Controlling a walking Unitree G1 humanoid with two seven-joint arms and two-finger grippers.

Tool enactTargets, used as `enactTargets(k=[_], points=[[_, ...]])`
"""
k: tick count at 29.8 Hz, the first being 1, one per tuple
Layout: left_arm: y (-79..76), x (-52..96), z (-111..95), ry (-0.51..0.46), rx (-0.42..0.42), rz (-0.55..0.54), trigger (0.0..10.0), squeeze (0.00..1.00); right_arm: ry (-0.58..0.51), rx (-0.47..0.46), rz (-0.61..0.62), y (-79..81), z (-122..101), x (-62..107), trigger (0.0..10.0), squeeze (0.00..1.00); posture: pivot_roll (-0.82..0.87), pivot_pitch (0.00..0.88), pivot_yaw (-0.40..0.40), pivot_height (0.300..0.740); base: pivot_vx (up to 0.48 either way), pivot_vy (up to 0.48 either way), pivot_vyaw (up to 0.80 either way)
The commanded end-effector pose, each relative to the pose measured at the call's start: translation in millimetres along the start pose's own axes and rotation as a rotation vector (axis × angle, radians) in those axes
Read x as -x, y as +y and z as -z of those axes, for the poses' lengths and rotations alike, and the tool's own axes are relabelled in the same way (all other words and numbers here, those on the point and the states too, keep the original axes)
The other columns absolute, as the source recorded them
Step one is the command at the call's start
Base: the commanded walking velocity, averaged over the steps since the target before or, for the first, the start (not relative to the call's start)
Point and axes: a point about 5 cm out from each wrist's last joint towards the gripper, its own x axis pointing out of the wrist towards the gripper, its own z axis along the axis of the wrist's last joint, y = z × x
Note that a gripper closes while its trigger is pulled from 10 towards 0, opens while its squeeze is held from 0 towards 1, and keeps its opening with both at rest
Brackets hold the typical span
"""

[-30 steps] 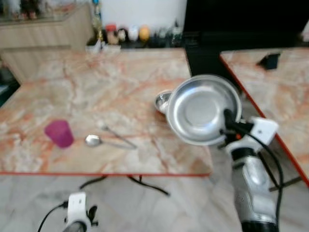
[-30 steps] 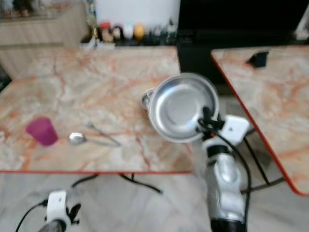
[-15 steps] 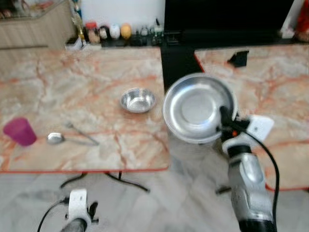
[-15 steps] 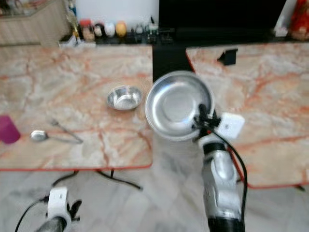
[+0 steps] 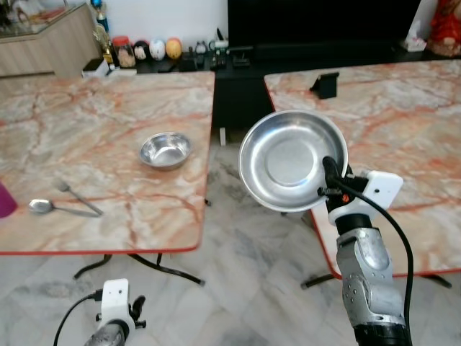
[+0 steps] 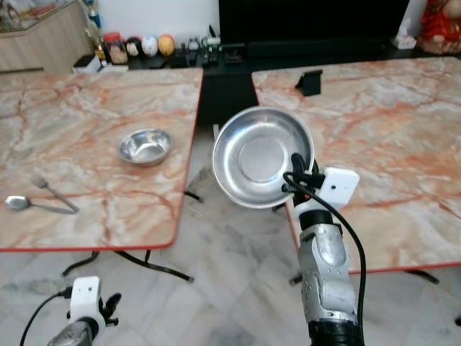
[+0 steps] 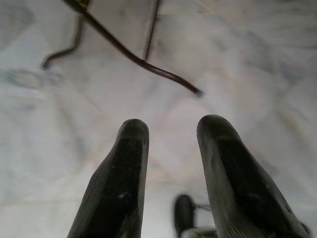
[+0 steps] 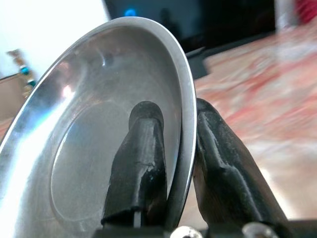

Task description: Setting the table

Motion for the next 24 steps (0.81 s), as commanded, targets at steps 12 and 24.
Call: enactTargets(k=[12,24], points=[[11.8,3.1,6.8,0.039,-0.009,-0.031,10.0,0.00,-0.030,-0.009,-0.017,8.1,-9.1,-7.4,10.0,0.00,-0.10,0.000,0.061,0.740,0.000,-0.302,0.00],[13.0,3.0,7.1,0.050,-0.007,-0.032,10.0,0.00,-0.016,-0.009,-0.006,6.9,-7.1,-8.9,10.0,0.00,-0.10,0.000,0.064,0.740,0.000,-0.297,0.00]])
